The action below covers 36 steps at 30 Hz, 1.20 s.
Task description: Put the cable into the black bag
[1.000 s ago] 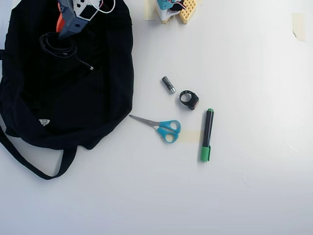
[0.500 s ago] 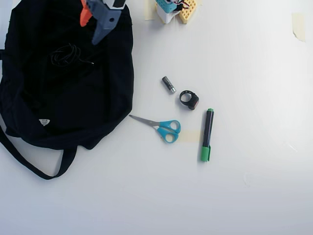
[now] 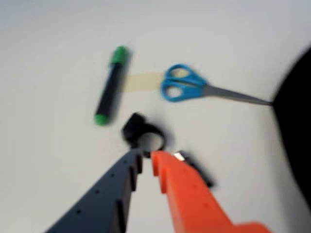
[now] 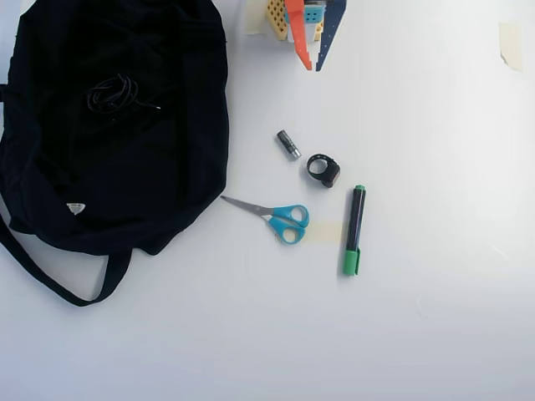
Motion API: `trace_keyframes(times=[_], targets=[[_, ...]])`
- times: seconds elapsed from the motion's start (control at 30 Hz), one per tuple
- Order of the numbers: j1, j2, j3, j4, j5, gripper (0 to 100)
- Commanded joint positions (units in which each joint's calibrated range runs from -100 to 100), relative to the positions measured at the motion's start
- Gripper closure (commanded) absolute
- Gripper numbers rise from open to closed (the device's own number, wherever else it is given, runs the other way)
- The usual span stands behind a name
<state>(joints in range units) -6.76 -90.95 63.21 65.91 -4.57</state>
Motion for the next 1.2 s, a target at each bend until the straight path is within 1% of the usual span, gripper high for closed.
trace_keyframes(times=[0.0,0.27,0.43,0.53,0.63,0.8,1.17], targets=[[-0.05,-9.05,8.67,-0.45,0.21,98],[0.03,-8.55,22.15,-0.36,0.21,98],[3.92,-8.55,32.30,-0.71,0.21,98],[3.62,-8.63,35.98,-0.71,0.21,98],[2.80,-8.63,36.07,0.59,0.21,98],[3.17,-8.63,36.07,6.79,0.21,98],[3.24,-8.47,36.07,6.79,0.16,98]])
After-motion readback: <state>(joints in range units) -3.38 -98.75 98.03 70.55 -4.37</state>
